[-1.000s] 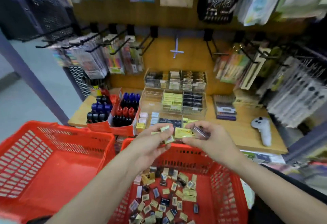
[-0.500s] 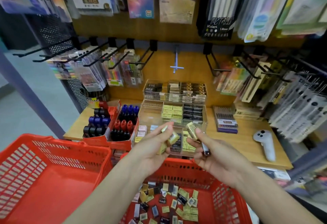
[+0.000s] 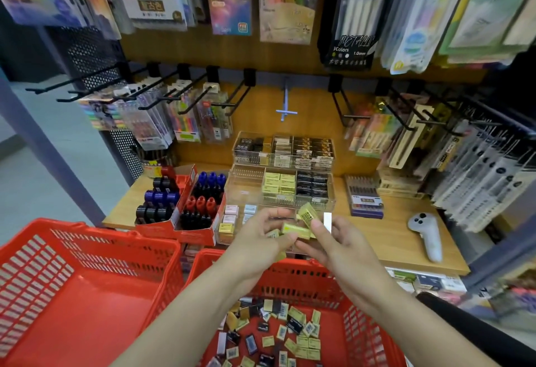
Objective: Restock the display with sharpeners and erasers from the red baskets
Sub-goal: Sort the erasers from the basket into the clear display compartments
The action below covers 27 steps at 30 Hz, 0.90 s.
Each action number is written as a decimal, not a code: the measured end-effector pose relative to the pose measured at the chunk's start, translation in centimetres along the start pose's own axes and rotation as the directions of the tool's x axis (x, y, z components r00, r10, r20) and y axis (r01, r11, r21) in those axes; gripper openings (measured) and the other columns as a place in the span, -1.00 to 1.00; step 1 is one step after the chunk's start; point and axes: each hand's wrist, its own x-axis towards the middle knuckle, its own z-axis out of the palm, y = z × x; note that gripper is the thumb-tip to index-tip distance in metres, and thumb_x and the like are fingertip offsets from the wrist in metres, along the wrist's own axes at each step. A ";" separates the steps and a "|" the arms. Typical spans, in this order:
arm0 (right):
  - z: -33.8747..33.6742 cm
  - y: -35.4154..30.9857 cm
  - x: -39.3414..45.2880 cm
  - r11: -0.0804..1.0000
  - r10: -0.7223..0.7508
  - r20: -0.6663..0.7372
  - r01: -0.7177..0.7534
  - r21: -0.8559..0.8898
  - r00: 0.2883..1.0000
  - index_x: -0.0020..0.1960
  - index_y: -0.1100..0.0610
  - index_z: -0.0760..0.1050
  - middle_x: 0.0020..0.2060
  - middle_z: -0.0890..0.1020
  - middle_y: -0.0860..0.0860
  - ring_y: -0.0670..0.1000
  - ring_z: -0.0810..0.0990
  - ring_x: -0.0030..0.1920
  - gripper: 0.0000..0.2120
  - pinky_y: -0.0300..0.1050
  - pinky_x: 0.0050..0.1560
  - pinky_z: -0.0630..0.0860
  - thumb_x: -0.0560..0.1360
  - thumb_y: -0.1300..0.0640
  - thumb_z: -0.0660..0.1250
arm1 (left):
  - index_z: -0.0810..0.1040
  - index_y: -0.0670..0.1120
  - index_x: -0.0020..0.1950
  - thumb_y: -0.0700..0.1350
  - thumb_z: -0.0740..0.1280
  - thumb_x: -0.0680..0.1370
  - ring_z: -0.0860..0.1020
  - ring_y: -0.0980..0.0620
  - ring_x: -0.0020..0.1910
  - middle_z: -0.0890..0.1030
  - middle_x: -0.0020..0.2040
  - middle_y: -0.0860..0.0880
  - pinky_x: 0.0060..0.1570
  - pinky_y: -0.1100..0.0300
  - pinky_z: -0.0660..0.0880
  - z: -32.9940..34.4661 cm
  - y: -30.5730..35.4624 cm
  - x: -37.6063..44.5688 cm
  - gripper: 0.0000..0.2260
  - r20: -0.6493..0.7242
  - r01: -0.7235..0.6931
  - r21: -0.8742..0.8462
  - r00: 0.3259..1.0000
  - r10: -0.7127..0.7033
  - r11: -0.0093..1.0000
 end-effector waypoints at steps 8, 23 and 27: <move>-0.1 0.6 0.9 0.994 -0.099 -0.020 0.098 -0.046 0.995 0.18 0.18 0.49 0.07 0.67 0.05 0.01 0.68 0.09 -0.82 -0.21 0.03 0.61 0.61 0.17 0.26 | 0.56 0.14 0.17 -0.16 0.38 0.58 0.60 0.29 -0.12 0.60 0.08 0.07 -0.15 0.32 0.48 -0.7 -0.5 1.3 -0.76 0.015 -0.113 0.180 0.994 0.112 0.977; -3.0 0.8 15.5 0.452 -0.249 -0.169 -0.040 -0.891 0.954 0.25 0.05 0.44 0.05 0.51 0.04 -0.01 0.45 -0.02 -0.72 -0.04 0.05 0.46 0.60 -0.04 0.27 | 0.57 0.07 0.04 -0.10 0.39 0.56 0.48 0.17 -0.14 0.55 -0.08 0.11 -0.08 0.28 0.38 -7.4 -2.1 12.1 -0.90 -0.206 -0.152 0.413 0.945 0.254 0.898; -2.3 1.7 19.4 0.220 -0.148 -0.040 -0.007 -0.975 0.988 0.28 0.02 0.49 0.28 0.40 0.08 0.01 0.48 0.11 -0.66 -0.07 0.22 0.42 0.55 -0.07 0.34 | 0.58 0.13 0.01 -0.08 0.41 0.55 0.47 0.24 -0.04 0.54 -0.06 0.12 0.05 0.22 0.40 -8.5 -2.5 14.6 -0.89 -0.240 -0.144 0.316 0.944 0.226 0.938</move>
